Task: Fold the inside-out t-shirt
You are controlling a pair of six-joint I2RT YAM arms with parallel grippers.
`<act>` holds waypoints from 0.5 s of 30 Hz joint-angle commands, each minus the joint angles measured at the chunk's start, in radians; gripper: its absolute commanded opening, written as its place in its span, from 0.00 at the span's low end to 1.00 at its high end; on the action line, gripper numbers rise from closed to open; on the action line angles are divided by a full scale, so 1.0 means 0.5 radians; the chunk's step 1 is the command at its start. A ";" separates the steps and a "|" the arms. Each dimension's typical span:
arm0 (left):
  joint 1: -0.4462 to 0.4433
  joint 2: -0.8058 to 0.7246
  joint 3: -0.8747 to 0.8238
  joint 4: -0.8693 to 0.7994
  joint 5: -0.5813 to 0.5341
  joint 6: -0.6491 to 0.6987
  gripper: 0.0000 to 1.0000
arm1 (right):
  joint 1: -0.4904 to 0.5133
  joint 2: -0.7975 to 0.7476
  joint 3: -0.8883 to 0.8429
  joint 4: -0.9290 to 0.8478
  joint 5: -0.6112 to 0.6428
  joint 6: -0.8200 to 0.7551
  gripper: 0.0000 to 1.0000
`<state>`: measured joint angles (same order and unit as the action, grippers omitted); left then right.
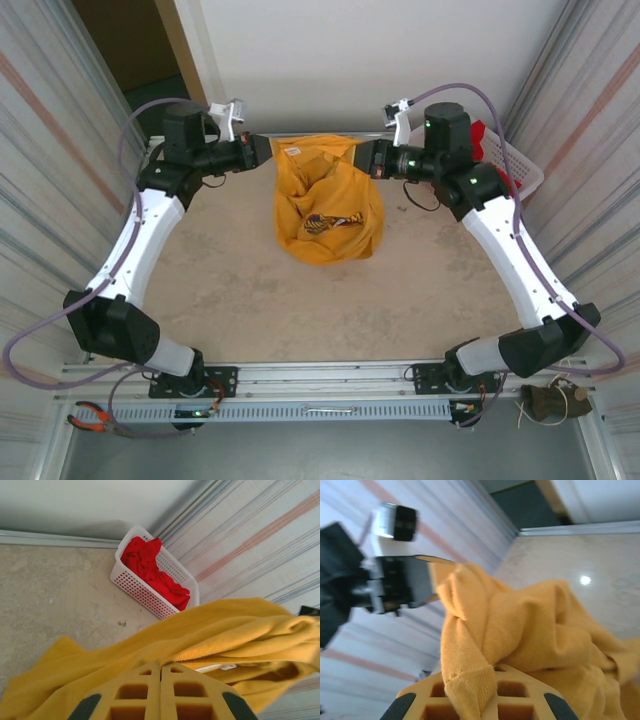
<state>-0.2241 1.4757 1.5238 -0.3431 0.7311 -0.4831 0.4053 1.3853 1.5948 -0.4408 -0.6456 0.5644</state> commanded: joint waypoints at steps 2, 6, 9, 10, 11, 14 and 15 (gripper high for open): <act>0.059 0.070 0.082 -0.031 -0.192 0.086 0.19 | -0.111 -0.039 -0.052 0.421 -0.404 0.262 0.00; 0.029 -0.042 -0.021 0.046 -0.201 0.101 0.46 | -0.128 0.058 -0.088 0.507 -0.422 0.323 0.00; -0.035 -0.189 -0.219 0.129 -0.288 0.101 0.55 | -0.131 0.127 -0.082 0.541 -0.446 0.345 0.00; -0.076 -0.249 -0.310 0.170 -0.334 0.103 0.56 | -0.131 0.143 -0.077 0.548 -0.459 0.355 0.00; -0.120 -0.291 -0.381 0.201 -0.383 0.107 0.58 | -0.130 0.157 -0.076 0.562 -0.473 0.367 0.00; -0.305 -0.411 -0.606 0.337 -0.564 0.113 0.61 | -0.127 0.169 -0.070 0.567 -0.482 0.386 0.00; -0.384 -0.446 -0.680 0.410 -0.646 0.131 0.62 | -0.129 0.171 -0.066 0.564 -0.482 0.384 0.00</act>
<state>-0.3557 1.3121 1.2453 -0.2459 0.5137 -0.4450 0.3416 1.4796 1.5497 -0.2314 -0.8398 0.7300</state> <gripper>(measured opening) 0.614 0.056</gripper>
